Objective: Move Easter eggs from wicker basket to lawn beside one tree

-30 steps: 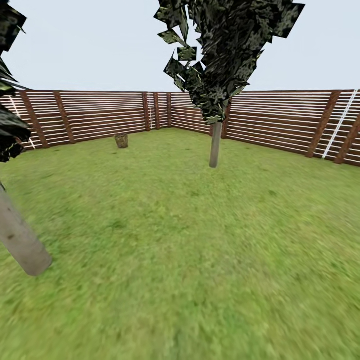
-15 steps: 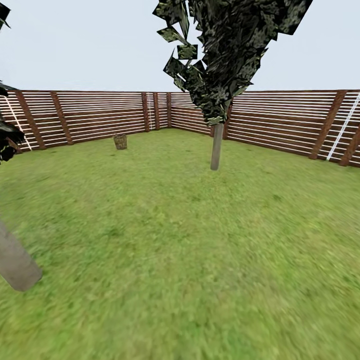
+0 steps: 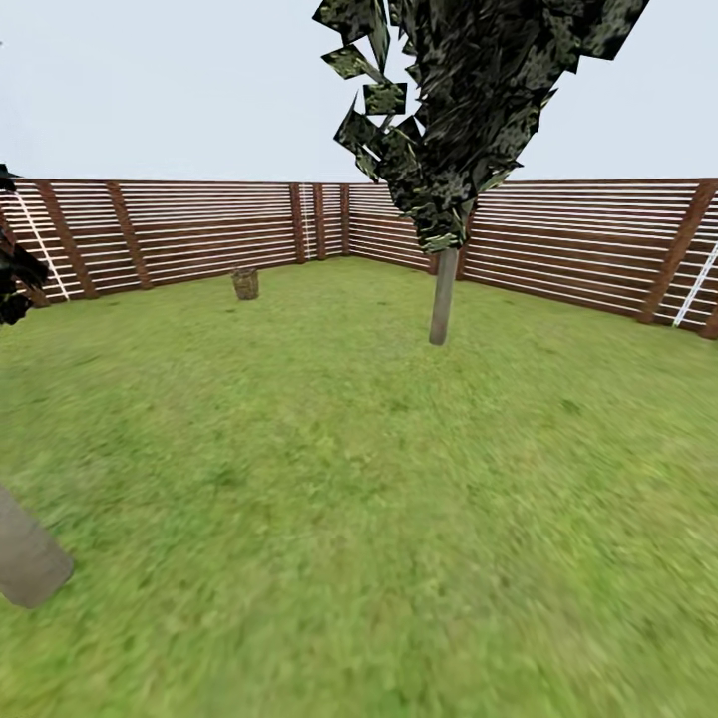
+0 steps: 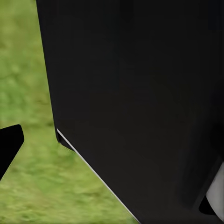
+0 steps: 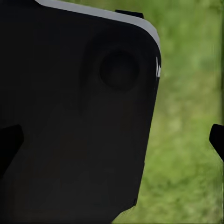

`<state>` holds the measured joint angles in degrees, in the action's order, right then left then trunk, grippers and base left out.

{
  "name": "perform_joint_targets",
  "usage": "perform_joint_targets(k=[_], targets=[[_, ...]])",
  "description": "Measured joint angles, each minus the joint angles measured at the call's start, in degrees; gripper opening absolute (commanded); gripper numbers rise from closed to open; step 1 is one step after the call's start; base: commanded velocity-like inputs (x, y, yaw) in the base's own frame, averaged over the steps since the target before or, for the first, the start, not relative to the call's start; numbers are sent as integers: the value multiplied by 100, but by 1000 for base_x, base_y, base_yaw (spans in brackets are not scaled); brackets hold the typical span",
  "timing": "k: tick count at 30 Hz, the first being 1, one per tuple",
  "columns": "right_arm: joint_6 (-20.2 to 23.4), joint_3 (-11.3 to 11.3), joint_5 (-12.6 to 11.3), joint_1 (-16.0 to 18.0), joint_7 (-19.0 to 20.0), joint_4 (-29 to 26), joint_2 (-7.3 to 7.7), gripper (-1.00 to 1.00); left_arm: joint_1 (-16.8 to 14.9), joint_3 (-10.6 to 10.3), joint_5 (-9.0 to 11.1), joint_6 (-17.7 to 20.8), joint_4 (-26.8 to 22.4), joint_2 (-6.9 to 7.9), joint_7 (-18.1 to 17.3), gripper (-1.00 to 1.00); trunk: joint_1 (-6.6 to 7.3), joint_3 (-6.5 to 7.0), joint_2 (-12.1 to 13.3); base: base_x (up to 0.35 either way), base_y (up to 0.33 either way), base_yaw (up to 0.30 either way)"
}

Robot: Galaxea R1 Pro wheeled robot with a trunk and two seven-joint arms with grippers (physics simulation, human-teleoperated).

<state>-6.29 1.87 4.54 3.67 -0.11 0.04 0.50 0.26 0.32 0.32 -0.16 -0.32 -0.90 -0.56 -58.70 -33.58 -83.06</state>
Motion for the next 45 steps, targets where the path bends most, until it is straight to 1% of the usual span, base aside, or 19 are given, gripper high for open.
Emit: perform_joint_targets(k=[34,45], targets=[[-7,9,0,0,-43,1,27,100,0,0,0,1,0,2,0,100,0,-183,0,325,0,259],[-35,3,14,0,-44,-60,40,100,0,0,0,1,0,2,0,100,0,-196,0,325,0,33]])
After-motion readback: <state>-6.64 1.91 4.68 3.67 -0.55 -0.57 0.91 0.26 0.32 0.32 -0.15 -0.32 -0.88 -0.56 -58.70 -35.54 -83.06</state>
